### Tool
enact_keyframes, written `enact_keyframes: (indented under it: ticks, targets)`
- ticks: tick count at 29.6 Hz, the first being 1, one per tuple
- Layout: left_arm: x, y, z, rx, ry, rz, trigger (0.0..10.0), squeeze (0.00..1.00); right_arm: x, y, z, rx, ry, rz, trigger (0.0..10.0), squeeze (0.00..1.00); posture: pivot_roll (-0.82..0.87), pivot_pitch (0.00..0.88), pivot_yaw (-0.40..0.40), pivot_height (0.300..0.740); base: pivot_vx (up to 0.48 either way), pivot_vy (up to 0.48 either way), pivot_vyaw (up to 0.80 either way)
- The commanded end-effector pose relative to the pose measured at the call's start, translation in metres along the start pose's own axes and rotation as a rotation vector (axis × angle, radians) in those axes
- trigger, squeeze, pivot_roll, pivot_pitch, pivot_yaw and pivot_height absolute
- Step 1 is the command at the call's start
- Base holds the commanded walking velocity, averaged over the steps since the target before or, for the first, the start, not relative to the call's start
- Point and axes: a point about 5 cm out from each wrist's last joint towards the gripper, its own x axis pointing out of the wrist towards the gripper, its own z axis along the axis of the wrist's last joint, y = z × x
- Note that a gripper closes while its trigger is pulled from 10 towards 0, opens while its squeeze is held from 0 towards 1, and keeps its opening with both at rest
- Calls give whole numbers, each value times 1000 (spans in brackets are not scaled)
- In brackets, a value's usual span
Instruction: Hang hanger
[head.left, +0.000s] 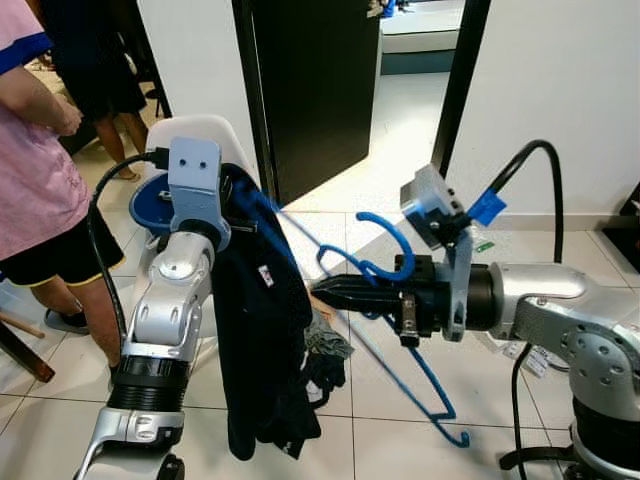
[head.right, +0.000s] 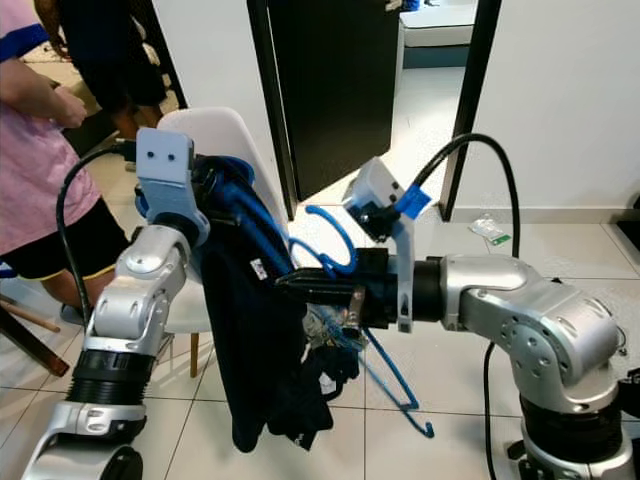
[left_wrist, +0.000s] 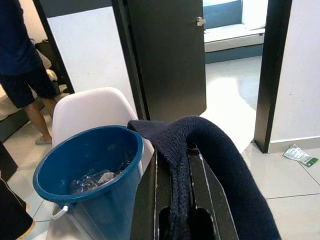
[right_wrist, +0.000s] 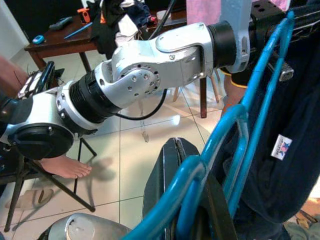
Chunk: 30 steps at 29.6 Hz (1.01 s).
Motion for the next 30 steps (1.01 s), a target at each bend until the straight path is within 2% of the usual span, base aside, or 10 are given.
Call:
enact_keyframes:
  ticks: [1, 2, 7, 13, 14, 15, 17, 18, 19, 30]
  targets:
    - [3, 3, 12, 4, -47, 5, 10000, 0, 1, -14, -5, -11, 39, -113, 10000, 0, -50, 0, 46, 740, 0, 0, 0]
    - [3, 3, 12, 4, -47, 5, 10000, 0, 1, -14, -5, -11, 39, -113, 10000, 0, -50, 0, 46, 740, 0, 0, 0]
    - [3, 3, 14, 6, -51, 6, 10000, 0, -13, -56, -13, -9, 122, -428, 10000, 0, -49, 0, 45, 740, 0, 0, 0]
    - [6, 10, 20, 36, -79, -6, 10000, 0, -27, -70, -8, 1, 118, -549, 10000, 0, -48, 0, 45, 740, 0, 0, 0]
    - [6, 12, 21, 44, -83, -6, 10000, 0, -30, -71, -7, 1, 116, -555, 9294, 0, -48, 0, 45, 740, 0, 0, 0]
    - [8, 16, 21, 53, -85, -6, 10000, 0, -32, -71, -6, -1, 115, -560, 4588, 0, -48, 0, 46, 740, 0, 0, 0]
    - [9, 19, 21, 59, -86, -5, 10000, 0, -34, -71, -6, -3, 115, -564, 4588, 0, -48, 0, 46, 740, 0, 0, 0]
    - [10, 23, 21, 70, -86, -12, 10000, 0, -37, -71, -5, -9, 117, -566, 5843, 0, -48, 0, 46, 740, 0, 0, 0]
    - [11, 26, 21, 81, -87, -19, 10000, 0, -39, -70, -5, -23, 128, -553, 10000, 0, -48, 0, 46, 740, 0, 0, 0]
    - [17, 27, 17, 124, -94, -152, 10000, 0, -43, -47, -13, -99, 225, -379, 10000, 0, -58, 0, 55, 740, 0, 0, 0]
